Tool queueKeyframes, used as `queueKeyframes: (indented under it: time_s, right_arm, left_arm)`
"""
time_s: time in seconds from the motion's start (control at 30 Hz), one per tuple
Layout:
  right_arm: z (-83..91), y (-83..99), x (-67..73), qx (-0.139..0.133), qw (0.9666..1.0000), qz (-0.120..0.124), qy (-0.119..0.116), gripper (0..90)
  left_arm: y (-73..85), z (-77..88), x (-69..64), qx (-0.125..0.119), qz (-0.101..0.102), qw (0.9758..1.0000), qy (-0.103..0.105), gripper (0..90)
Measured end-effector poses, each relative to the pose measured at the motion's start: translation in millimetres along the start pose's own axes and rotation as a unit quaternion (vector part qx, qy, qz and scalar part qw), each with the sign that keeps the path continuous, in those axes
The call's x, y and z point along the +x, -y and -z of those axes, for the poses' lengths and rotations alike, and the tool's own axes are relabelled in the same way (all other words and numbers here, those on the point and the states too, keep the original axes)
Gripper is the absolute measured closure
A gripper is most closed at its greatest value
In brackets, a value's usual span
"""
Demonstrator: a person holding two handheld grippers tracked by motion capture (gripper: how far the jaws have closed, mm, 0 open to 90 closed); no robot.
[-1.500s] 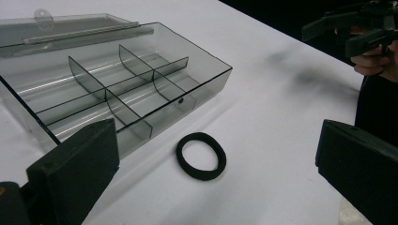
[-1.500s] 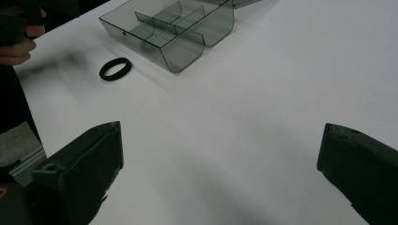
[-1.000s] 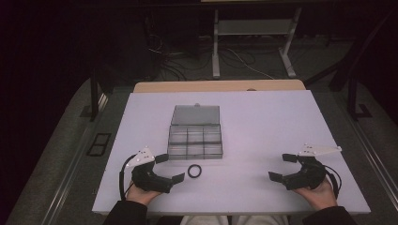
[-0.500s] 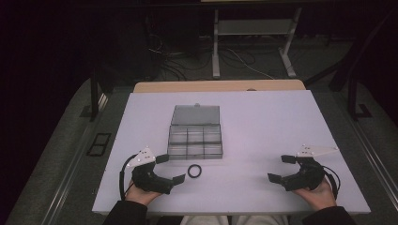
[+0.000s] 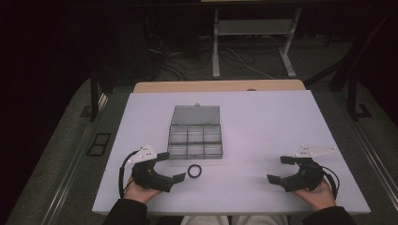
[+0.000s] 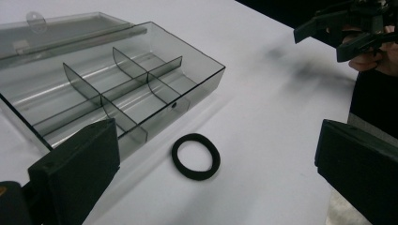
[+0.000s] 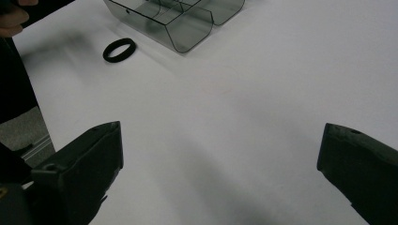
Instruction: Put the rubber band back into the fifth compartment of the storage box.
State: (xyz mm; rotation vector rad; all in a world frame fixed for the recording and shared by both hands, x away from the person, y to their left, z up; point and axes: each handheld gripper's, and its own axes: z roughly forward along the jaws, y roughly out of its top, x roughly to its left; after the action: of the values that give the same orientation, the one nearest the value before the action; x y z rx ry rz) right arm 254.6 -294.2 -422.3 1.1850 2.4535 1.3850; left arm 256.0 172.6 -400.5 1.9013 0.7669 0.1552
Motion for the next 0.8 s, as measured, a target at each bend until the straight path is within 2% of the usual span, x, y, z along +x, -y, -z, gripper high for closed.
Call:
queueKeyframes:
  time_s: [0.1, 0.43, 0.8]
  right_arm:
    - [0.0, 0.1, 0.1, 0.000, 1.0000, 0.002, 0.000, 0.4]
    - [0.6, 0.4, 0.2, 0.001, 1.0000, -0.001, -0.001, 0.4]
    - [-0.3, 0.8, 1.0, 0.001, 1.0000, 0.002, -0.002, 0.4]
  left_arm:
    - [-4.1, -0.6, -1.3, 0.002, -0.002, 1.0000, 0.000, 0.0]
    - [-21.1, -10.8, -5.9, 0.030, -0.024, 0.9992, 0.013, 0.0]
    - [-27.2, -25.9, -10.5, 0.058, -0.042, 0.9972, 0.021, 0.0]
